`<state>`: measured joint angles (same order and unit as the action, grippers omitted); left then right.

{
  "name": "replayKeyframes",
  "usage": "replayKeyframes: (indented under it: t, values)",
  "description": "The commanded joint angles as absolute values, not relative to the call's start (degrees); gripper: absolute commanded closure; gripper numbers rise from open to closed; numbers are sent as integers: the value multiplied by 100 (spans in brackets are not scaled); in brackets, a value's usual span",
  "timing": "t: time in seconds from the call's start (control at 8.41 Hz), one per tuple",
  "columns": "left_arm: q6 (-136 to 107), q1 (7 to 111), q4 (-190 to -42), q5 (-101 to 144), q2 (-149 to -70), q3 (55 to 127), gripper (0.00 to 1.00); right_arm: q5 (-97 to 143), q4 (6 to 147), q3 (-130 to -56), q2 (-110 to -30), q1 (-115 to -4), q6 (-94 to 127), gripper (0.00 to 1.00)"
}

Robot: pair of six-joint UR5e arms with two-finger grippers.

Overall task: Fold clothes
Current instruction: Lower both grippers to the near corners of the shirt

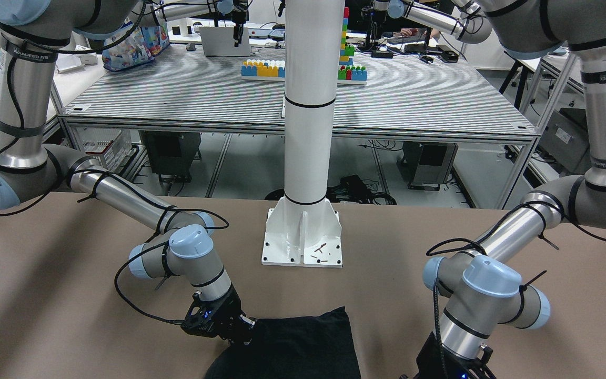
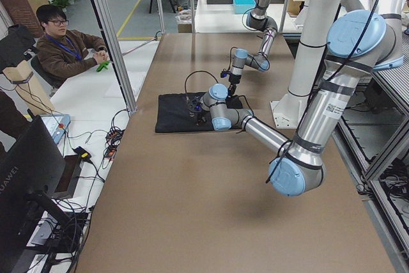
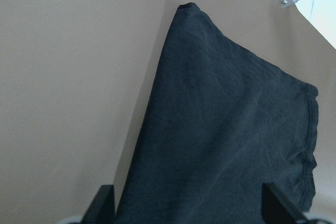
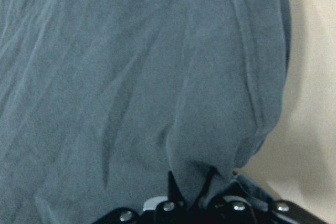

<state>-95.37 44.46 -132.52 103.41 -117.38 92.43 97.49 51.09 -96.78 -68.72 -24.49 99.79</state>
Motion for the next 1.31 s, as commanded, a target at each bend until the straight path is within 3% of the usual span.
replayKeyframes:
  t: [0.0, 0.48, 0.83, 1.19]
  values:
    - [-9649, 4282, -13280, 10319, -11673, 9421, 0, 9791, 5115, -9861, -6855, -2452, 10072, 100]
    - [-10704, 3090, -13254, 9602, -10489, 10983, 0, 9782, 5106, -9958, -6847, -2443, 10072, 100]
    - [-11021, 1543, -13254, 7977, -10275, 11092, 0, 9791, 5106, -10011, -6838, -2443, 10072, 100]
    - [-11092, 959, -13280, 7419, -9976, 11048, 0, 9791, 5106, -10011, -6855, -2443, 10064, 100]
